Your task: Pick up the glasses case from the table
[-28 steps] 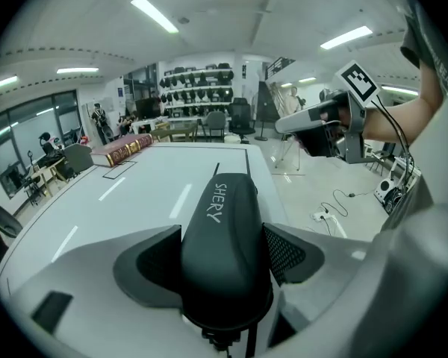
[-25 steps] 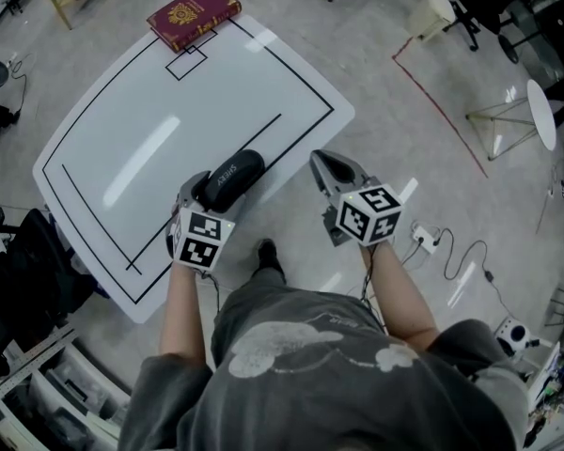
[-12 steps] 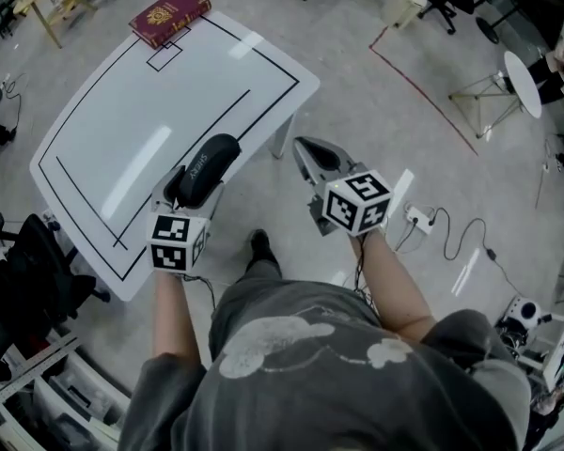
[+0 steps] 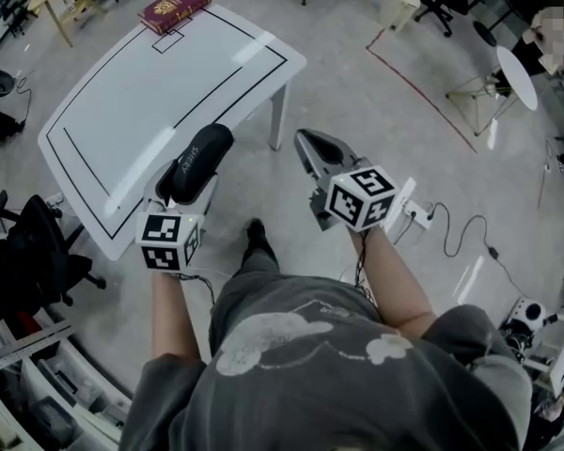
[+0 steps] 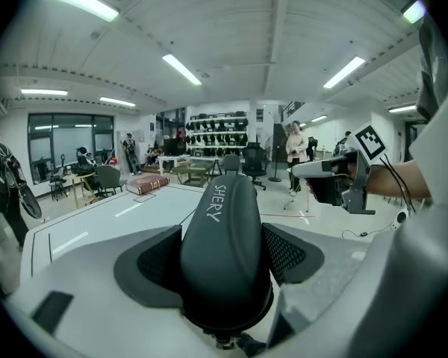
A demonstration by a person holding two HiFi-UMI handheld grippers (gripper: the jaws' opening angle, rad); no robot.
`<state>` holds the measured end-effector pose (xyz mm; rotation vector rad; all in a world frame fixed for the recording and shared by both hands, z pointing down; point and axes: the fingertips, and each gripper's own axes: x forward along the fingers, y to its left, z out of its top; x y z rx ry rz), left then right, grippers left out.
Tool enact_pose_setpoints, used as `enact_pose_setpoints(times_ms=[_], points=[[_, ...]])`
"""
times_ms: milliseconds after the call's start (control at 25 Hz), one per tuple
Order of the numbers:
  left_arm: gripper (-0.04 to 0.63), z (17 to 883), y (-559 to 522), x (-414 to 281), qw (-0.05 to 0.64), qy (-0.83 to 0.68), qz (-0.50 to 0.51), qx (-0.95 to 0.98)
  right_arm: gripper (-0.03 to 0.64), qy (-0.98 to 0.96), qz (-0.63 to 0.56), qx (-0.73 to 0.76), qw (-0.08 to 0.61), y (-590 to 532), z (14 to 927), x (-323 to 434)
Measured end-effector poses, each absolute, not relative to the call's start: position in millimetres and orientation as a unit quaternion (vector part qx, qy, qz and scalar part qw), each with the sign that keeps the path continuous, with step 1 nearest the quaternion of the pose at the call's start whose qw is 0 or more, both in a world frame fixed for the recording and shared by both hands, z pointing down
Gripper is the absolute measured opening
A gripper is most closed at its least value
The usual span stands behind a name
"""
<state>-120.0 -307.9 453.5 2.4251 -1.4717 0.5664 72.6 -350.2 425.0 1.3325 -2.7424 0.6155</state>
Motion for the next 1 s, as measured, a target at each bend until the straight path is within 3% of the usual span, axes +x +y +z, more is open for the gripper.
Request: enact_pose_setpoints(times_ms=[1000], points=[[0.331, 415, -68, -67, 0.084, -0.56, 0.119, 0.816, -0.002, -0.91, 0.15, 0.385, 0.016, -116, 410, 129]])
